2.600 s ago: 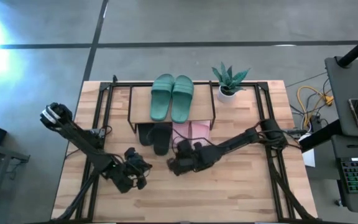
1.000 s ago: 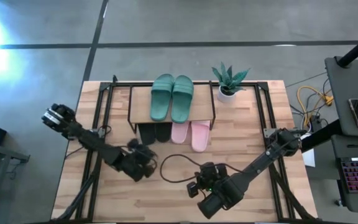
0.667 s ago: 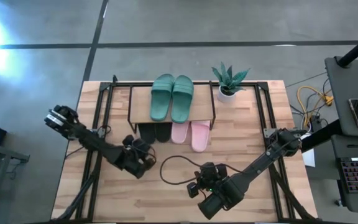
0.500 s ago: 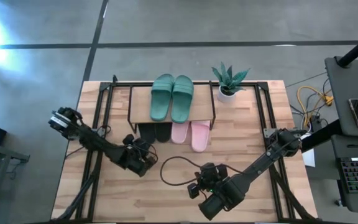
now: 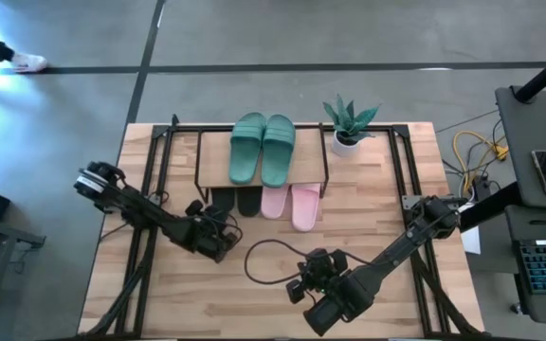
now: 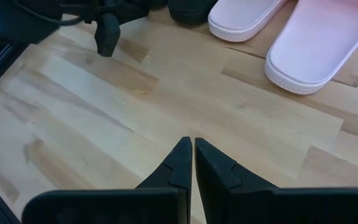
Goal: Pick and place slides into the shelf
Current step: Adjust the black and pink slides under the shelf
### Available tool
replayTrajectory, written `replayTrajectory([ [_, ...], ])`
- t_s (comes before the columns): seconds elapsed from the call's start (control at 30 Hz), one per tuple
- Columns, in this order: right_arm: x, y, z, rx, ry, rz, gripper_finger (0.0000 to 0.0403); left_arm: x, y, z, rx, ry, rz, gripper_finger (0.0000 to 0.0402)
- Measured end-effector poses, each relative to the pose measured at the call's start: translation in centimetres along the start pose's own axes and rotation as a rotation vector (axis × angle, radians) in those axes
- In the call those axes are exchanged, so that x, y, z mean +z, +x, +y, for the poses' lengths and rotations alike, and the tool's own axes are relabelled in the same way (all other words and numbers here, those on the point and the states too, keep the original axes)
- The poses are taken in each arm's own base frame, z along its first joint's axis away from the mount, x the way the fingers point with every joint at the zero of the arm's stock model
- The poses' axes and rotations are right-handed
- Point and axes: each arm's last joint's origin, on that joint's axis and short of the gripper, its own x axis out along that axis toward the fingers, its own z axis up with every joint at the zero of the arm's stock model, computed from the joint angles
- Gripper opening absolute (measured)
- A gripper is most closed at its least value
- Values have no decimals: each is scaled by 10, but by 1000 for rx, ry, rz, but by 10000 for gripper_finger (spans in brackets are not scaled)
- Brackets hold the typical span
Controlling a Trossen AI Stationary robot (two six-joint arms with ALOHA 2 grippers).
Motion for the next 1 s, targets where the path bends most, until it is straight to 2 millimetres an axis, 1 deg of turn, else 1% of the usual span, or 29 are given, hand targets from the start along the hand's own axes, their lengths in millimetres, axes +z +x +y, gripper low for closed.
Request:
replayTrajectory([
  [0.07, -1, -1, 0, 0, -3, 0, 13, 6, -6, -6, -35, -25, -11, 1],
  [0.17, -4, -4, -1, 6, 11, 3, 13, 18, -21, -21, -112, -66, -34, 1],
  [0.27, -13, -12, -3, 20, 99, 13, 13, 34, -38, -44, -233, -133, -96, 1],
  [0.37, -29, -20, -9, 23, 215, 24, 13, 49, -43, -69, -348, -97, -139, 1],
  [0.43, -40, -25, -17, 13, 281, 25, 13, 57, -36, -78, -330, -50, -151, 1],
  [0.47, -45, -27, -21, 3, 307, 23, 13, 61, -31, -81, -316, -53, -151, 1],
  [0.53, -53, -32, -28, -11, 332, 22, 13, 69, -18, -81, -283, -51, -117, 1],
  [0.6, -57, -35, -29, -10, 320, 33, 13, 75, -4, -80, -277, -59, -64, 1],
  [0.7, -58, -36, -30, -9, 315, 34, 13, 75, 18, -71, -247, -32, 10, 1],
  [0.77, -57, -36, -29, -10, 312, 33, 13, 76, 29, -67, -235, -28, 37, 1],
  [0.87, -57, -35, -29, -12, 301, 32, 13, 75, 40, -64, -214, -20, 61, 1],
  [1.0, -56, -35, -31, -20, 290, 27, 13, 76, 44, -62, -185, 38, 44, 1],
])
